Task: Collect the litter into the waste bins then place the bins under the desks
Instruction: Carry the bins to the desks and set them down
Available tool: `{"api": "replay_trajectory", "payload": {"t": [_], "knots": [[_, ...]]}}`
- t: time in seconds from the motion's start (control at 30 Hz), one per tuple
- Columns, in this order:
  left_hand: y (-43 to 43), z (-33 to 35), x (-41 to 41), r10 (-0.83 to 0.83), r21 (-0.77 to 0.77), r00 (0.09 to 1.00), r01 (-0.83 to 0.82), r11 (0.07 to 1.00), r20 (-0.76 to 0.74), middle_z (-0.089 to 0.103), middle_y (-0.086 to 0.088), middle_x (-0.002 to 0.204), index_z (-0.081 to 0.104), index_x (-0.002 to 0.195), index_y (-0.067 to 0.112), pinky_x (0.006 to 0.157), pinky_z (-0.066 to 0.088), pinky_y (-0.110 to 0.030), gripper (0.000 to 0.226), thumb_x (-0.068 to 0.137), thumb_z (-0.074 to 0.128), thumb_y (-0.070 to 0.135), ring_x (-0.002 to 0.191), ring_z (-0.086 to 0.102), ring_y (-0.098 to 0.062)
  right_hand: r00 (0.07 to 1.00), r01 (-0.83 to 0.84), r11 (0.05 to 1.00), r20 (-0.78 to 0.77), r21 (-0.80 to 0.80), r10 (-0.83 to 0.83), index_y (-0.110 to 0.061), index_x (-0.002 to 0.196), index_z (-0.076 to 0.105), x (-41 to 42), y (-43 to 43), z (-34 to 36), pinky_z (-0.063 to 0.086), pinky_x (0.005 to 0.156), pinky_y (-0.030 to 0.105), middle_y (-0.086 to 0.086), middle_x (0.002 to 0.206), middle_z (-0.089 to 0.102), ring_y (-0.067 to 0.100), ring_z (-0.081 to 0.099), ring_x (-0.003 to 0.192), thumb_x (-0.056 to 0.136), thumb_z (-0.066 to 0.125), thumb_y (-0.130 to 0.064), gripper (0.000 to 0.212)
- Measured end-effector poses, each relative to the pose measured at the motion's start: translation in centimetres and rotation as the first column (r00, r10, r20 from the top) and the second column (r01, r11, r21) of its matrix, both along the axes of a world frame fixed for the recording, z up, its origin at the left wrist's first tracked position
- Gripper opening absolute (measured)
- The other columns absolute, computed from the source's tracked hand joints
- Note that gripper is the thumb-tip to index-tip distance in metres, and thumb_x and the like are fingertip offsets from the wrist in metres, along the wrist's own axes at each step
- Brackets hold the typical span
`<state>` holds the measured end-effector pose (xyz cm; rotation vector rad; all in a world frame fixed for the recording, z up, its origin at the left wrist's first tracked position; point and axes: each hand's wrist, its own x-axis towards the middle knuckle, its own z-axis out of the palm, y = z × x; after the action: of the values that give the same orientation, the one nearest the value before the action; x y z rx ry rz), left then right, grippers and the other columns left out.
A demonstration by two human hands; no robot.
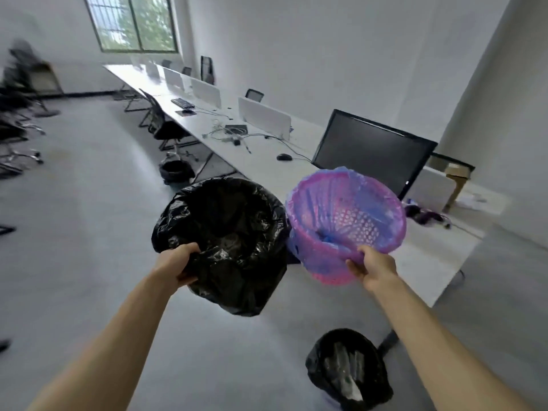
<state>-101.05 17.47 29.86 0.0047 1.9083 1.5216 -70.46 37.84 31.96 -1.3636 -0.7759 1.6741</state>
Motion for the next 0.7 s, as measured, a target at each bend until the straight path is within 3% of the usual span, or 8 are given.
{"api": "replay_trajectory", "payload": {"t": [0.07,0.17,0.23,0.37,0.5,0.7], "knots": [[-2.9,0.1,-4.7,0.056,-0.017,0.998,-0.056,0.998,-0.022,0.064,-0.017,0.113,0.059,0.115,0.003,0.061,0.055,-0.036,0.038,0.082,0.07,0.018,0.1,0.065,-0.032,0.997,-0.072,0.997,-0.003,-0.017,0.072,-0.006,0.082,0.055,-5.8,-0.8,-0.5,0.055,0.04,0.026,0.014,0.078,0.059,0.023,0.061,0.058,0.091,0.051,0.003,0.014],[-6.8,0.3,-11.3,0.149,-0.038,0.988,-0.15,0.988,-0.038,0.062,-0.017,0.112,0.058,0.112,0.002,0.054,0.05,-0.032,0.034,0.084,0.069,0.019,0.094,0.063,-0.03,0.985,-0.174,0.984,0.014,-0.038,0.175,-0.004,0.082,0.055,-14.3,-1.8,-1.4,0.052,0.036,0.023,0.016,0.077,0.059,0.017,0.06,0.038,0.091,0.05,0.003,0.012],[-8.7,0.3,-15.5,0.222,-0.048,0.975,-0.223,0.974,-0.033,0.061,-0.018,0.116,0.057,0.11,0.003,0.052,0.049,-0.032,0.033,0.084,0.069,0.019,0.09,0.062,-0.03,0.973,-0.226,0.973,0.031,-0.038,0.227,-0.001,0.091,0.057,-19.5,-2.2,-1.7,0.051,0.035,0.022,0.019,0.08,0.059,0.015,0.059,0.033,0.09,0.05,0.003,0.008],[-10.1,0.2,-22.5,0.317,-0.034,0.948,-0.317,0.948,0.0,0.062,-0.017,0.118,0.058,0.119,0.003,0.053,0.05,-0.033,0.043,0.083,0.07,0.021,0.091,0.063,-0.029,0.948,-0.309,0.949,0.06,-0.055,0.312,0.0,0.092,0.058,-28.1,-1.5,-2.4,0.052,0.037,0.023,0.018,0.077,0.062,0.02,0.065,0.043,0.091,0.053,0.0,0.005],[-7.8,-0.4,-28.8,0.376,-0.011,0.926,-0.376,0.927,0.031,0.063,-0.014,0.106,0.06,0.11,0.005,0.055,0.051,-0.034,0.032,0.083,0.07,0.02,0.095,0.063,-0.028,0.931,-0.353,0.933,0.077,-0.066,0.357,-0.003,0.088,0.057,-36.1,1.3,-2.9,0.054,0.04,0.022,0.016,0.081,0.063,0.025,0.064,0.065,0.091,0.056,-0.002,0.004],[-1.4,-2.1,-39.4,0.441,0.001,0.892,-0.443,0.896,0.102,0.066,-0.012,0.097,0.063,0.102,0.007,0.056,0.054,-0.035,0.028,0.079,0.072,0.02,0.09,0.066,-0.026,0.902,-0.42,0.906,0.081,-0.057,0.424,0.002,0.106,0.056,-49.2,8.6,-5.0,0.05,0.038,0.02,0.019,0.082,0.064,0.025,0.064,0.062,0.091,0.055,-0.001,0.015]]}}
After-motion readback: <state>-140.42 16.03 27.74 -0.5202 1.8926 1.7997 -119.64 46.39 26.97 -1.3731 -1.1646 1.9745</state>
